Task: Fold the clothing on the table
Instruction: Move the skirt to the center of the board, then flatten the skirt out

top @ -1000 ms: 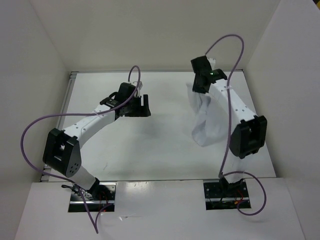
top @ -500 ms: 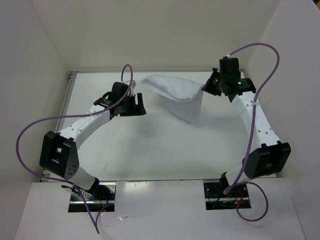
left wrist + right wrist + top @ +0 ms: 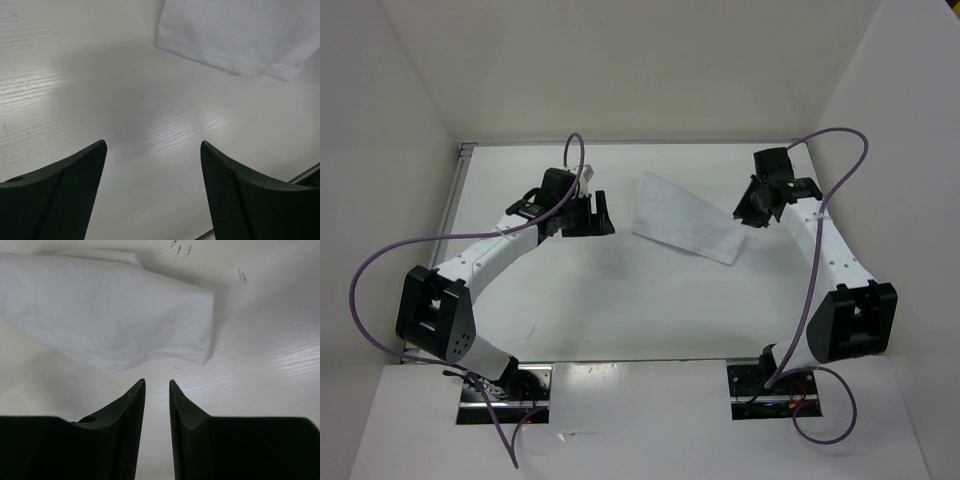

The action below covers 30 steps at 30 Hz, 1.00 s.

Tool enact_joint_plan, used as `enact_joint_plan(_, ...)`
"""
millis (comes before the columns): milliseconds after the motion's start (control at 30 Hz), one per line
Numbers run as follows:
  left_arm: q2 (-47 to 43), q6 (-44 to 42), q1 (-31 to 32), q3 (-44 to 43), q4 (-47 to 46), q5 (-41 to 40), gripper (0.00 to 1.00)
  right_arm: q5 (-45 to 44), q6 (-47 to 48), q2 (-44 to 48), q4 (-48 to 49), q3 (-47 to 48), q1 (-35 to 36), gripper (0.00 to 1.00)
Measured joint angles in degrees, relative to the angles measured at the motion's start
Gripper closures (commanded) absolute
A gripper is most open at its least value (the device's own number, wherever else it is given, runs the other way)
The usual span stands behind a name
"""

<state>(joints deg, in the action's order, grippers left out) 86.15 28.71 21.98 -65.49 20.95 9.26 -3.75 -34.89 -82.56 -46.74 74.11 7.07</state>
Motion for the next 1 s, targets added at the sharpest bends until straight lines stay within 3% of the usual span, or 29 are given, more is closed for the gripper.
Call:
enact_joint_plan(167, 0.59, 0.0, 0.0, -0.17, -2.49, 1.55, 0.16, -1.7, 0.09, 0.59, -0.87, -1.2, 2.25, 0.65)
enact_joint_plan(367, 10.27, 0.63, -0.04, -6.43, -6.73, 2.56, 0.19, -0.96, -0.24, 0.07, -0.74, -9.05, 2.6, 0.54)
enact_joint_plan(533, 19.28, 1.62, -0.96, -12.68, -12.28, 5.29, 0.34, -0.28, -0.5, -3.54, 0.57, -10.12, 2.27, 0.54)
enact_joint_plan(700, 29.07, 1.51, -2.86, -19.61, -16.39, 9.62, 0.34, 0.07, -0.9, -6.12, 2.32, -10.32, 1.75, 0.54)
enact_joint_plan(1000, 37.18, 1.49, -4.17, -21.31, -18.43, 15.26, 0.34, 0.31, -1.27, -6.34, 3.52, -10.8, -3.82, 0.54)
